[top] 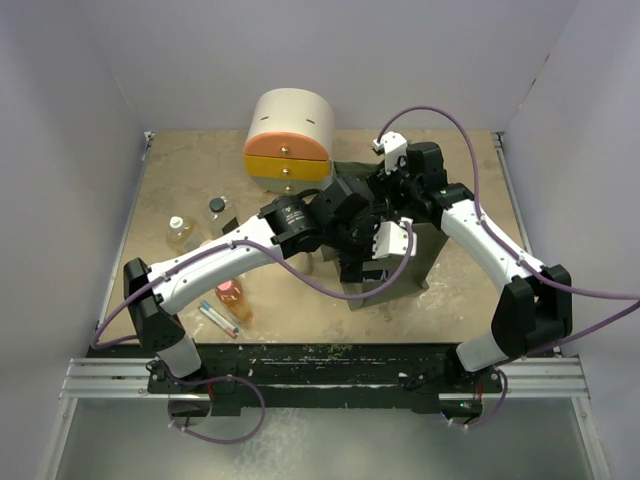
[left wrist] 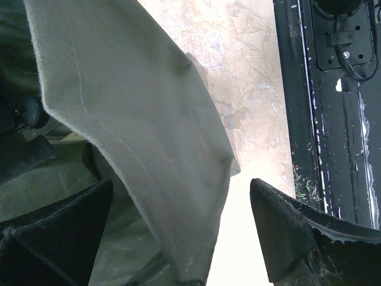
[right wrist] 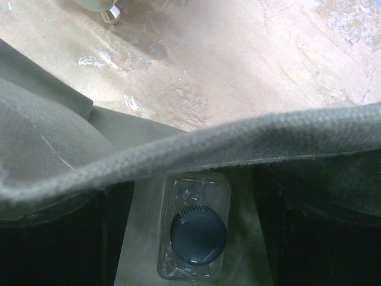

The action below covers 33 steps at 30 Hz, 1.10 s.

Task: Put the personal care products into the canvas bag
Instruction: Place the care product in the canvas bag.

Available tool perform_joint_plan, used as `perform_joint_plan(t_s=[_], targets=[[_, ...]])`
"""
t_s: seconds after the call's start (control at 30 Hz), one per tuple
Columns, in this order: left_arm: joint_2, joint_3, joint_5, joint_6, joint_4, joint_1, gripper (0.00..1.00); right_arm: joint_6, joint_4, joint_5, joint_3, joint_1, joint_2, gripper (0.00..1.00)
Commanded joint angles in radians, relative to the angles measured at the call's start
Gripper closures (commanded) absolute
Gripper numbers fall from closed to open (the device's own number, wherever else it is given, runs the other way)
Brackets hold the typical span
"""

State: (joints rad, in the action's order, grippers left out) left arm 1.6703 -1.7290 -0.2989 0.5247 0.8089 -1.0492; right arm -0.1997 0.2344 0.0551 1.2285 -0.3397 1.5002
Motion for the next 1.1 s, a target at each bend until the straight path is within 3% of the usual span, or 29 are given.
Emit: perform_joint_plan(t_s=[0.0,0.47,1.07], targets=[[-0.071,-0.043,-0.005,0.033,0.017,0.002,0.01,-0.028,-0.002,0.015,0.053,0.001,-0.038,0.17],[-0.103,-0.086,-0.006,0.066,0.065,0.002,0.01,-0.066,0.020,0.026,0.076,0.001,-0.059,0.07],[-0.149,-0.128,-0.024,0.100,0.118,0.037,0.01,-0.081,0.119,0.058,0.181,0.001,-0.086,0.08]])
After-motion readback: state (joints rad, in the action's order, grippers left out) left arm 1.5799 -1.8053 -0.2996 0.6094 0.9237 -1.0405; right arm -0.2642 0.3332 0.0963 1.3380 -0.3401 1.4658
